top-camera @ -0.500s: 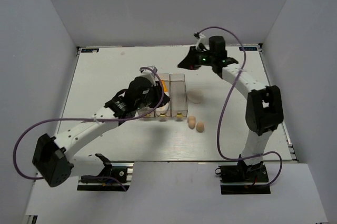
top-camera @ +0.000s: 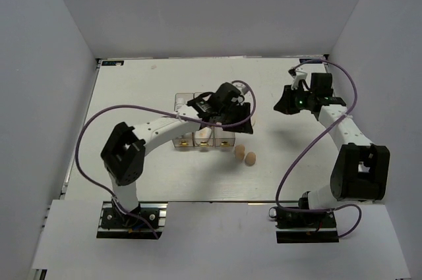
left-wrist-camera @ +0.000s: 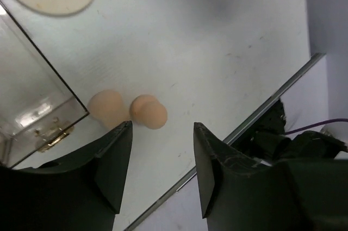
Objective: Organize the makeup
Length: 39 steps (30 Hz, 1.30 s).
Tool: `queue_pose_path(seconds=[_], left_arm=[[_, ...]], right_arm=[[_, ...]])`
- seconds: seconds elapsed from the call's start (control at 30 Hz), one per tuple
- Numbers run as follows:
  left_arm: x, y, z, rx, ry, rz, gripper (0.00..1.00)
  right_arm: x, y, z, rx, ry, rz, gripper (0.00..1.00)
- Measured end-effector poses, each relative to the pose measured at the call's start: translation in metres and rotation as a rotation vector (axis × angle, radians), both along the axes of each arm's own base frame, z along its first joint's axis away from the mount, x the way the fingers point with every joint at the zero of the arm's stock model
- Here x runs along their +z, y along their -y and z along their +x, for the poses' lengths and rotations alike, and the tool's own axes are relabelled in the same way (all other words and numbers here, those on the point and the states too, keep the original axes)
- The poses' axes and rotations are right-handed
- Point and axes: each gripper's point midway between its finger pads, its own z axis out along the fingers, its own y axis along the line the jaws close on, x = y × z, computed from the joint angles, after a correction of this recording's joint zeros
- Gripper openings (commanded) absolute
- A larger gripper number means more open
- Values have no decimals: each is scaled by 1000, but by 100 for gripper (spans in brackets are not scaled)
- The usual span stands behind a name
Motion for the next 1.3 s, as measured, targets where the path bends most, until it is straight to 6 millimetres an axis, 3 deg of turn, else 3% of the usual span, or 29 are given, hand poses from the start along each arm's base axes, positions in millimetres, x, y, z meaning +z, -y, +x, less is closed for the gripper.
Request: queue_pose_path(seconds=[0.07,0.2,0.37,1.3], left_arm=[[-17,8,-9,-19,-43,59,62],[-52,3,-32,-14,-140,196,66],[-72,-6,-47,30,-208,325,66],[-118,-7,-22,253,-179,476,51]], right_arm=[[-5,15,-6,-39,-16,-9,16],[-3,39,-5,-100,-12,-13,19],[-2,53,-4,-131,-12,6,20],[-7,59,-9,-111,-47,106,21]])
